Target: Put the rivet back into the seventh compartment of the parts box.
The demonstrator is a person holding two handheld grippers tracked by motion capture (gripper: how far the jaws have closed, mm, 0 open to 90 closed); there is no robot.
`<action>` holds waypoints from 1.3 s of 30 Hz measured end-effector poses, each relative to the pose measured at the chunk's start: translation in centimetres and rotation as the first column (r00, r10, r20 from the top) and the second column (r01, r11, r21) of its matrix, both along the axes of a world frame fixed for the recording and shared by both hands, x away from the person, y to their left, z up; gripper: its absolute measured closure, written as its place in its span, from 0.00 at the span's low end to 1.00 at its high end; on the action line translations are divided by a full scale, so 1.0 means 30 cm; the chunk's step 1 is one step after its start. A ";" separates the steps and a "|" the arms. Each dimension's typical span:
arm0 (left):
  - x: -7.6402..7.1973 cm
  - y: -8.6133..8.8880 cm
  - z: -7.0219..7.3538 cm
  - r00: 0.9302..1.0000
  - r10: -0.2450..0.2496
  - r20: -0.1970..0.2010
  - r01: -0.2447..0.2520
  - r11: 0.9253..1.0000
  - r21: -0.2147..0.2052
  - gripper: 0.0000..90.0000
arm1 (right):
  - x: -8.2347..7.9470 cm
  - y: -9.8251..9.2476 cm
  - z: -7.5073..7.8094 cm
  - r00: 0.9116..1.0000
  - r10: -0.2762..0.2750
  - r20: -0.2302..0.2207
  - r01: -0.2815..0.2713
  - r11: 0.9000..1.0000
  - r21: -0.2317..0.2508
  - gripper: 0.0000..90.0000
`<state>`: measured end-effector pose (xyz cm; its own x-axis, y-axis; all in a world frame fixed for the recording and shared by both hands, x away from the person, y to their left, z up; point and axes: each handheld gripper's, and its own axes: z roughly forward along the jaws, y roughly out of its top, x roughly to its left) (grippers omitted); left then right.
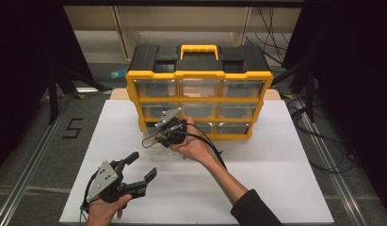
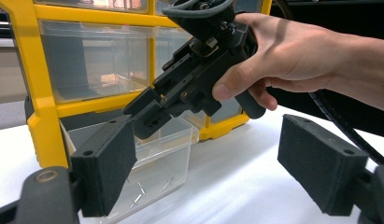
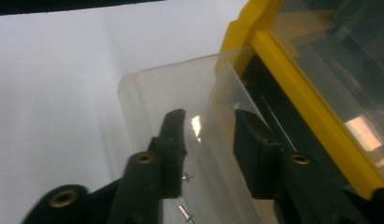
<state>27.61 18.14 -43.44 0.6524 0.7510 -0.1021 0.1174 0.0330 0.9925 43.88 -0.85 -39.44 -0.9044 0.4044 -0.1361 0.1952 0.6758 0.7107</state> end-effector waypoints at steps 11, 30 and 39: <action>0.000 0.000 -0.001 1.000 0.001 -0.002 -0.001 1.000 0.005 0.21 | -0.039 -0.072 0.050 0.998 -0.034 0.058 0.031 0.998 0.050 0.44; -0.003 -0.001 -0.001 1.000 -0.001 -0.007 0.001 1.000 0.003 0.21 | -0.142 -0.229 0.096 0.997 -0.051 0.052 0.042 0.986 0.159 0.36; -0.002 -0.001 -0.001 1.000 0.005 -0.003 -0.005 1.000 0.008 0.21 | -0.191 -0.324 0.090 0.997 -0.075 0.030 0.067 0.975 0.213 0.34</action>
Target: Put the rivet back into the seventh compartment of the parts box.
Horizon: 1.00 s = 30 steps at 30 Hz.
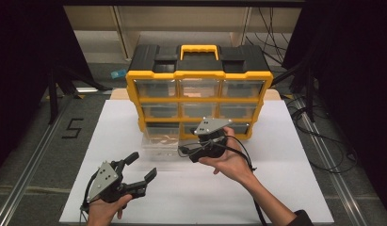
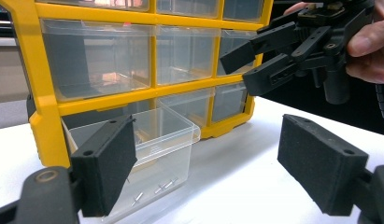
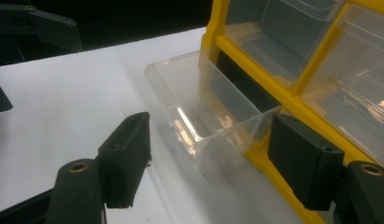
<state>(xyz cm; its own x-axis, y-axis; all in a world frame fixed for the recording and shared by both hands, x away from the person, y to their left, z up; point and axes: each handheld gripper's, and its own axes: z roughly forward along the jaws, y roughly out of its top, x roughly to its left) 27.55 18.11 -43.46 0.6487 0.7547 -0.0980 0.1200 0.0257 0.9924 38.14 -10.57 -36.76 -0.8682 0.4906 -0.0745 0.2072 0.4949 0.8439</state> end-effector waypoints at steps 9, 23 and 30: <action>0.001 -0.002 -0.001 1.000 -0.009 -0.004 0.009 1.000 0.006 0.21 | -0.035 -0.033 -0.010 1.000 0.004 -0.001 -0.004 0.999 0.044 0.34; 0.000 -0.006 -0.004 1.000 -0.025 -0.016 0.025 1.000 0.012 0.21 | -0.079 -0.082 -0.034 1.000 0.001 -0.008 0.000 0.995 0.098 0.31; 0.001 -0.005 -0.004 0.999 -0.029 -0.022 0.029 0.999 0.013 0.21 | -0.097 -0.108 -0.051 1.000 -0.016 -0.008 0.017 0.993 0.119 0.31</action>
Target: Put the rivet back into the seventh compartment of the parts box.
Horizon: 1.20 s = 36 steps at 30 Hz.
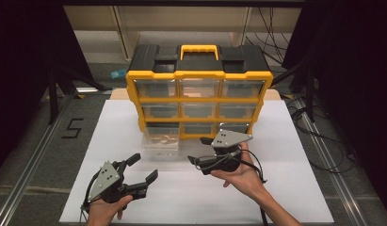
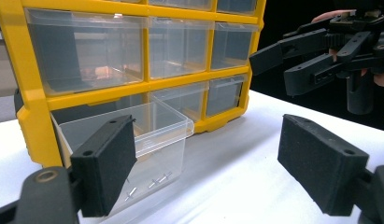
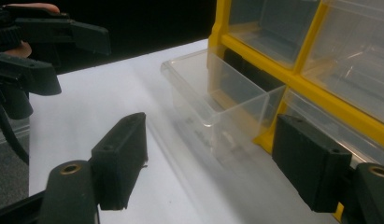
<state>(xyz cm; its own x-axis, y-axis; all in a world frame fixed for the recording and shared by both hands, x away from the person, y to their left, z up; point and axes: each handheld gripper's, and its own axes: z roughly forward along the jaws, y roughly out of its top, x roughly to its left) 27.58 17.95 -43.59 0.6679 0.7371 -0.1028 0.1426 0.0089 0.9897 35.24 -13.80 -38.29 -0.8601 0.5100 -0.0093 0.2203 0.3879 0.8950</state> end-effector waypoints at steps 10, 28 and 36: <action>-0.001 0.000 -0.001 1.000 -0.002 -0.004 0.002 1.000 0.002 0.21 | -0.021 -0.044 -0.021 1.000 -0.024 -0.009 0.024 0.999 0.033 0.31; -0.005 0.005 -0.001 1.000 0.000 -0.008 0.000 1.000 0.004 0.21 | -0.079 -0.150 -0.040 0.997 -0.081 0.004 0.080 0.992 0.094 0.26; -0.004 0.004 -0.002 1.000 -0.003 -0.007 0.003 1.000 0.008 0.21 | -0.105 -0.187 -0.049 0.995 -0.098 0.013 0.096 0.989 0.112 0.25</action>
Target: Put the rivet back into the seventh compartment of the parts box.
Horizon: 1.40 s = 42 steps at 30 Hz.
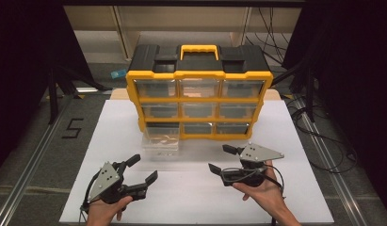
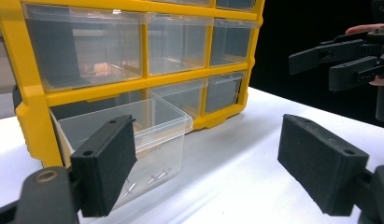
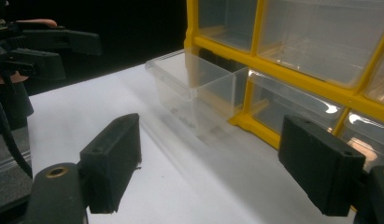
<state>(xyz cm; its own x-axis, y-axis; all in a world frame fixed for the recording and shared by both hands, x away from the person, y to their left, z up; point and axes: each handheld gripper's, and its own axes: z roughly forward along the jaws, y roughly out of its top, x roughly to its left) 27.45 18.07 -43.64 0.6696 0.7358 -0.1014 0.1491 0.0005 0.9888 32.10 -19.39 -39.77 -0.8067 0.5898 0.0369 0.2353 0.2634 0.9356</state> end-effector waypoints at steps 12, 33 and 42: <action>0.000 0.000 0.000 1.000 -0.001 0.000 0.001 1.000 0.000 0.21 | -0.041 -0.036 -0.016 1.000 -0.012 0.023 0.011 0.999 0.038 0.24; -0.001 -0.003 -0.002 1.000 -0.005 -0.008 0.005 1.000 0.005 0.21 | -0.084 -0.102 -0.064 0.999 -0.053 -0.007 0.053 0.998 0.035 0.23; -0.002 -0.003 -0.001 1.000 -0.006 -0.008 0.006 1.000 -0.001 0.21 | -0.089 -0.108 -0.079 0.998 -0.060 0.008 0.059 0.998 0.035 0.23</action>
<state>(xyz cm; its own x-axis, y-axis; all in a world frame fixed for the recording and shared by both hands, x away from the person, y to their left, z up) 27.39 17.98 -43.67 0.6730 0.7318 -0.1079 0.1573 0.0009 0.9876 29.42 -22.62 -42.15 -0.7705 0.6353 0.0511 0.2414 0.2167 0.9459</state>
